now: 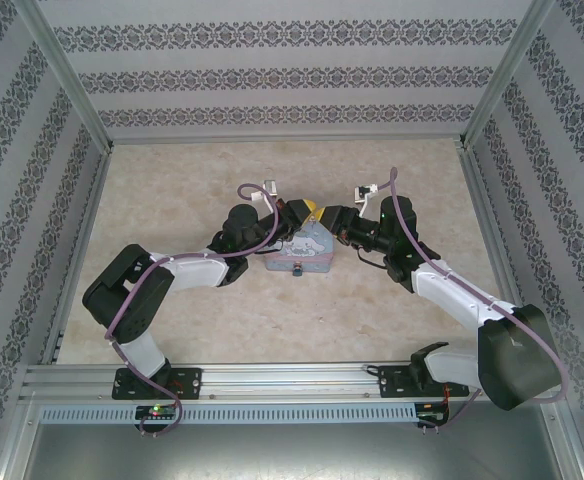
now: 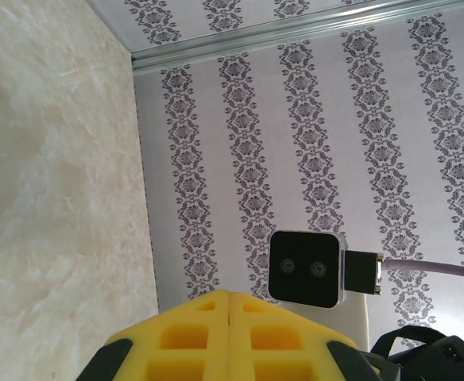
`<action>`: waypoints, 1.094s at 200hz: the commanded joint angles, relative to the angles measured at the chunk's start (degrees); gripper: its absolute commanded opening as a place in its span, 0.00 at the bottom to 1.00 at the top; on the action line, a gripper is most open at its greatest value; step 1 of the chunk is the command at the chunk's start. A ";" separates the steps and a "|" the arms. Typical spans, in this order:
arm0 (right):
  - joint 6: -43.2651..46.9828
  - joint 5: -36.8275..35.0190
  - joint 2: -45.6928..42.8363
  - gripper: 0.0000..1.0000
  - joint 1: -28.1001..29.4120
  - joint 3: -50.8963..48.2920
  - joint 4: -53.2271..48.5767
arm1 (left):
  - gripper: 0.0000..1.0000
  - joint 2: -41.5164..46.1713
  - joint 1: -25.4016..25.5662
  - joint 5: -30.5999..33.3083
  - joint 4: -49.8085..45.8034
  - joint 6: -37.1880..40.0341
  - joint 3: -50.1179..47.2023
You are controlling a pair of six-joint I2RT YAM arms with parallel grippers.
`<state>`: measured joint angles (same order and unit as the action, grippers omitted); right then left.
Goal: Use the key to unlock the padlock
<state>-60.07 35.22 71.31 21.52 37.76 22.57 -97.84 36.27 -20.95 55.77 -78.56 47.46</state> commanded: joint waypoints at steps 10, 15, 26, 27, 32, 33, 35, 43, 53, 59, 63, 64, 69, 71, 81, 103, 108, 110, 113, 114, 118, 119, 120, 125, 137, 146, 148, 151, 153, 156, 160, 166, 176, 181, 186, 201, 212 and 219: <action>0.92 -0.12 0.94 0.36 0.31 1.06 1.43 | 0.00 -0.96 -0.06 0.01 2.80 -0.45 0.43; 0.92 -0.14 1.09 0.35 0.37 1.17 1.58 | 0.00 -1.02 -0.02 -0.02 2.75 -0.45 0.36; 0.87 -0.25 1.50 0.35 0.69 1.52 1.62 | 0.00 -1.03 0.09 0.03 2.71 -0.45 0.37; 0.90 -0.25 1.53 0.35 0.71 1.57 1.61 | 0.00 -1.03 0.06 0.03 2.74 -0.45 0.40; 0.88 -0.28 1.70 0.35 0.84 1.68 1.68 | 0.00 -1.03 0.07 0.09 2.77 -0.45 0.43; 0.89 -0.27 1.76 0.35 0.95 1.74 1.69 | 0.00 -1.03 0.05 0.06 2.77 -0.49 0.43; 0.91 -0.30 1.79 0.35 0.92 1.77 1.69 | 0.00 -1.08 0.12 0.08 2.81 -0.48 0.44; 0.92 -0.37 2.15 0.35 1.17 2.03 1.70 | 0.00 -1.19 0.12 0.10 2.83 -0.49 0.44; 0.87 -0.42 2.42 0.35 1.29 2.22 1.84 | 0.00 -1.21 0.19 0.10 2.78 -0.54 0.46; 0.81 -0.42 2.67 0.35 1.41 2.30 2.00 | 0.00 -1.31 0.20 0.07 2.77 -0.53 0.52; 0.82 -0.42 2.80 0.35 1.51 2.40 2.04 | 0.00 -1.38 0.20 0.04 2.76 -0.54 0.55; 0.83 -0.42 2.84 0.35 1.51 2.40 2.04 | 0.00 -1.38 0.20 0.08 2.76 -0.54 0.54; 0.74 -0.47 2.94 0.35 1.55 2.47 2.10 | 0.00 -1.43 0.24 0.06 2.77 -0.55 0.61; 0.68 -0.43 3.00 0.35 1.59 2.53 2.12 | 0.00 -1.46 0.28 0.08 2.77 -0.54 0.66; 0.69 -0.48 3.13 0.35 1.68 2.67 2.15 | 0.00 -1.56 0.29 0.08 2.80 -0.67 0.77; 0.68 -0.50 3.31 0.33 1.86 2.97 2.31 | 0.00 -1.76 0.41 0.02 2.88 -0.70 0.79; 0.68 -0.42 3.35 0.33 1.86 3.02 2.26 | 0.00 -1.82 0.38 0.00 2.86 -0.71 0.79; 0.69 -0.42 3.39 0.33 1.86 3.02 2.29 | 0.00 -1.82 0.38 0.02 2.90 -0.67 0.79; 0.67 -0.42 3.40 0.32 1.89 3.10 2.26 | 0.00 -1.83 0.40 0.00 2.92 -0.71 0.83; 0.71 -0.42 3.40 0.32 1.88 3.11 2.28 | 0.00 -1.87 0.48 -0.03 2.89 -0.71 0.86; 0.72 -0.42 3.40 0.30 1.93 3.11 2.30 | 0.00 -1.91 0.48 -0.04 3.00 -0.71 0.85; 0.65 -0.42 3.49 0.30 1.94 3.11 2.31 | 0.00 -1.91 0.47 -0.05 3.02 -0.71 0.87; 0.65 -0.42 3.49 0.30 1.94 3.11 2.26 | 0.00 -1.91 0.47 -0.01 2.98 -0.71 0.83; 0.64 -0.35 3.60 0.29 1.95 3.20 2.20 | 0.00 -1.95 0.47 -0.01 2.98 -0.71 0.83; 0.65 -0.24 3.84 0.26 2.03 3.20 2.31 | 0.00 -2.06 0.49 0.05 3.08 -0.79 0.80; 0.45 -0.16 3.97 0.23 2.04 3.19 2.46 | 0.00 -2.09 0.53 0.11 3.11 -0.88 0.88; 0.43 -0.11 4.00 0.23 2.10 3.13 2.54 | 0.00 -2.09 0.53 0.07 3.07 -0.89 0.92; 0.41 -0.21 4.08 0.22 2.12 3.11 2.63 | 0.00 -2.17 0.55 0.04 3.09 -0.89 0.99; 0.42 -0.24 4.10 0.22 2.12 3.07 2.65 | 0.00 -2.17 0.55 0.01 3.11 -0.89 0.97; 0.48 -0.24 4.17 0.21 2.12 3.11 2.66 | 0.00 -2.19 0.55 0.03 3.02 -0.89 0.98; 0.32 -0.24 4.23 0.20 2.20 3.11 2.73 | 0.00 -2.19 0.60 0.04 3.10 -0.89 1.05; 0.25 -0.24 4.35 0.19 2.26 3.03 2.82 | 0.00 -2.22 0.56 0.03 3.10 -0.89 1.13; 0.29 -0.24 4.52 0.16 2.34 3.11 2.96 | 0.00 -2.26 0.64 0.01 2.95 -0.83 1.14; 0.23 -0.24 4.54 0.15 2.39 3.11 3.01 | 0.00 -2.26 0.69 0.04 2.93 -0.82 1.17; 0.18 -0.24 4.62 0.15 2.39 3.11 3.01 | 0.00 -2.26 0.69 0.11 2.86 -0.96 1.25; 0.13 -0.15 4.85 0.10 2.47 3.29 3.10 | 0.00 -2.30 0.73 0.05 2.86 -0.98 1.38; 0.04 -0.07 5.00 0.07 2.57 3.42 3.14 | 0.00 -2.26 0.88 0.05 2.59 -0.98 1.49; -0.05 -0.07 5.11 0.05 2.56 3.46 3.08 | 0.00 -2.24 0.90 0.03 2.43 -1.05 1.70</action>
<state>-60.31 34.76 75.59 23.14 39.29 23.00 -99.66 36.38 -20.29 55.83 -79.20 47.48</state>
